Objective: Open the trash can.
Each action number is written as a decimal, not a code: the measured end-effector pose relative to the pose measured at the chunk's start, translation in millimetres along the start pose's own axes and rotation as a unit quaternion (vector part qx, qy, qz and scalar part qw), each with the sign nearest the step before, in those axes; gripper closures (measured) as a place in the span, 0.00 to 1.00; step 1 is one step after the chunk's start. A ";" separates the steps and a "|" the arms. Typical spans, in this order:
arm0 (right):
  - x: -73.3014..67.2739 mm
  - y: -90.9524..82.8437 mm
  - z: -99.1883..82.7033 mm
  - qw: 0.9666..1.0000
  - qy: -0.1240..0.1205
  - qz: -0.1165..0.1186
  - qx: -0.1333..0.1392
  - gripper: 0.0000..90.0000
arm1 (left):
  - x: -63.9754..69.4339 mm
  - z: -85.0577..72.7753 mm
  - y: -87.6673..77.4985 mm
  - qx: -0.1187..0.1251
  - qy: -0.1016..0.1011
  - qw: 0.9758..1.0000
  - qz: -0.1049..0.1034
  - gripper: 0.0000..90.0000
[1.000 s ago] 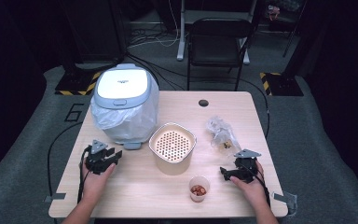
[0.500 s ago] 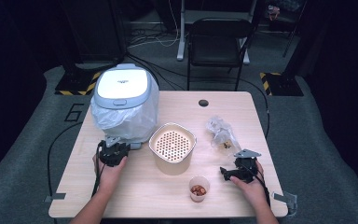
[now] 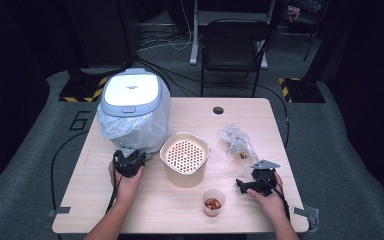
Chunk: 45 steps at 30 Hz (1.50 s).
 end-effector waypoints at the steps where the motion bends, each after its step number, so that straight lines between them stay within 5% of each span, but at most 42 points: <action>1: 0.0 0.0 0.0 1.000 0.000 0.000 0.000 0.00 | 0.2 -0.6 -0.6 -0.007 0.003 1.000 0.003 0.76; 6: 0.0 0.0 0.0 1.000 0.000 0.000 0.000 0.00 | 3.3 -1.3 0.2 -0.006 -0.004 1.000 0.008 0.77; 14: 0.0 -0.1 0.0 1.000 0.000 0.000 -0.001 0.00 | 7.4 -0.4 0.7 -0.007 0.012 1.000 0.019 0.81; 16: 0.0 0.0 0.0 1.000 0.000 0.000 0.000 0.00 | 5.6 0.4 1.2 -0.009 0.007 1.000 0.026 0.74; 18: 0.0 -0.1 0.0 1.000 0.000 0.000 -0.001 0.00 | 2.8 1.6 1.8 -0.013 -0.007 1.000 0.021 0.73; 31: -0.2 -0.1 0.0 1.000 0.001 0.000 -0.001 0.00 | 2.5 -3.0 5.4 0.000 0.003 1.000 0.016 0.74; 45: -0.6 -0.2 0.0 1.000 0.003 0.000 -0.001 0.00 | 2.5 -4.1 8.9 -0.004 -0.009 1.000 0.018 0.76</action>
Point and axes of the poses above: each handheld gripper's, and its own axes: y roughly forward along the jaws, z roughly out of its top, x roughly to its right, the point moved 3 cm from there along y, roughly forward along the jaws, and after that the axes turned 10 degrees about -y, right-handed, at the moved point
